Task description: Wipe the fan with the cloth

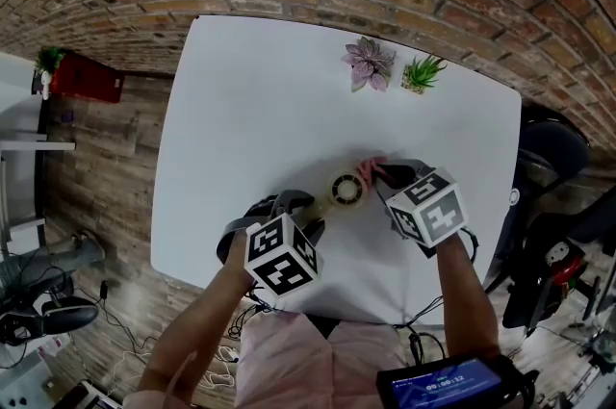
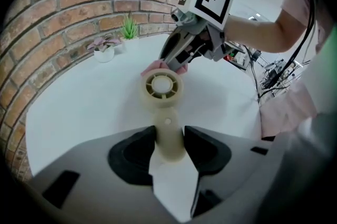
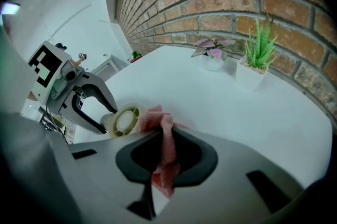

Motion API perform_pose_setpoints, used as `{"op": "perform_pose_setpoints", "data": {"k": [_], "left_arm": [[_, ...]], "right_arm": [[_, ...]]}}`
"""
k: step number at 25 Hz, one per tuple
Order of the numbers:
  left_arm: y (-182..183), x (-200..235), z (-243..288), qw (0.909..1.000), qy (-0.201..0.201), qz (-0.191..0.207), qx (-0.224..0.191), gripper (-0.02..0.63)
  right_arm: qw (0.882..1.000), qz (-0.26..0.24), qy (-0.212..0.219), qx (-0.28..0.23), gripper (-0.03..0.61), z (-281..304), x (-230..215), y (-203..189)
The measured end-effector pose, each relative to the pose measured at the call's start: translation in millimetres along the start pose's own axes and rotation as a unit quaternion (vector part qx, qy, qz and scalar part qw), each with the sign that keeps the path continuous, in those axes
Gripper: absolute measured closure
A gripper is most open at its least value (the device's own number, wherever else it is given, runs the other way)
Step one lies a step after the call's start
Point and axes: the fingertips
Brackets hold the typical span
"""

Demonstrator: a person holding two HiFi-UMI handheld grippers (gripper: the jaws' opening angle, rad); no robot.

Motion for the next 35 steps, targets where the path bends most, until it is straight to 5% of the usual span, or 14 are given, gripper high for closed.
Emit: {"op": "perform_pose_setpoints", "data": {"k": [35], "left_arm": [[4.1, -3.9, 7.4, 0.986, -0.026, 0.131, 0.1, 0.43]], "right_arm": [[1.0, -0.025, 0.016, 0.011, 0.543, -11.8, 3.9, -22.7]]}}
Point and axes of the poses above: the fingertips, and each gripper's own axes: z forward along the fingers, x to its left, y out of its top, and after that the axes turned 10 degrees about -y, right-handed
